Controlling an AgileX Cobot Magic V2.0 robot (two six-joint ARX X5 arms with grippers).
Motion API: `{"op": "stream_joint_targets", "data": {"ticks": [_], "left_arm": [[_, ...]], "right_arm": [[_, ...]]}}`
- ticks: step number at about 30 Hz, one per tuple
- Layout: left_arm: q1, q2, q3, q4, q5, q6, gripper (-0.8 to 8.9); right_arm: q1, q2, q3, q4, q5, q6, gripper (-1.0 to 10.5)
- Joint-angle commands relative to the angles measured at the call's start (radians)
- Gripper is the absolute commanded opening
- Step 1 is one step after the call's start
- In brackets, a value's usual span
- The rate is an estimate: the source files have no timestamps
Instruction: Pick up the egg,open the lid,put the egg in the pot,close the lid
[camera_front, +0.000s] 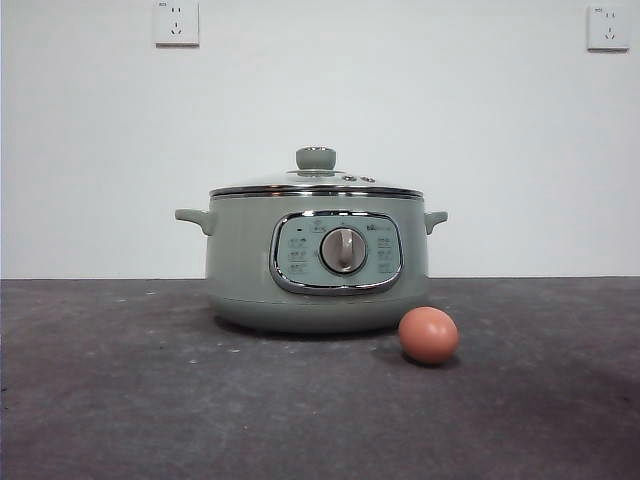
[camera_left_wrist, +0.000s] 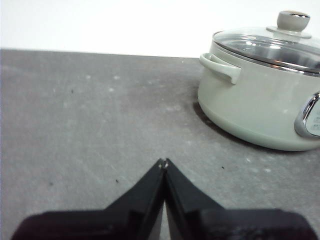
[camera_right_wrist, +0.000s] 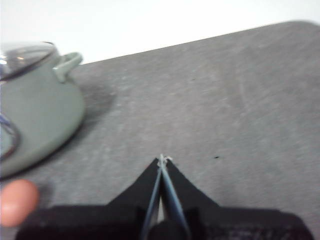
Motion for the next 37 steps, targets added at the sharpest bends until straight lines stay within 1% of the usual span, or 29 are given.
{"op": "stream_joint_targets", "data": {"ticks": [1,6,10,13,15,20,26,30,33,37], "left_arm": [[0.003,0.009,0.042,-0.021,0.002,-0.045,-0.06],[0.003,0.053,0.140,-0.082,0.029,-0.050,-0.06],[0.003,0.117,0.245,-0.127,0.070,-0.050,-0.06],[0.003,0.185,0.342,-0.177,0.112,-0.049,-0.06],[0.003,0.227,0.402,-0.207,0.140,-0.048,-0.06],[0.003,0.349,0.571,-0.284,0.214,-0.024,-0.06],[0.003,0.466,0.757,-0.420,0.282,0.046,-0.06],[0.003,0.522,0.855,-0.517,0.286,0.093,-0.06],[0.003,0.547,0.898,-0.575,0.286,0.122,-0.06],[0.003,0.562,0.915,-0.601,0.286,0.127,-0.05]], "right_arm": [[0.000,-0.001,0.031,0.011,-0.010,0.071,-0.1],[0.000,0.015,0.124,0.006,-0.017,0.074,-0.1],[0.000,0.075,0.233,-0.042,-0.059,0.072,-0.1],[0.000,0.143,0.335,-0.110,-0.106,0.056,-0.1],[0.000,0.191,0.401,-0.163,-0.132,0.026,-0.1],[0.000,0.333,0.599,-0.356,-0.189,-0.097,-0.1],[0.000,0.474,0.814,-0.558,-0.219,-0.213,-0.1],[0.000,0.547,0.927,-0.665,-0.228,-0.250,-0.1],[0.000,0.587,0.985,-0.719,-0.229,-0.258,-0.1],[0.000,0.623,1.035,-0.759,-0.229,-0.282,-0.1]]}}
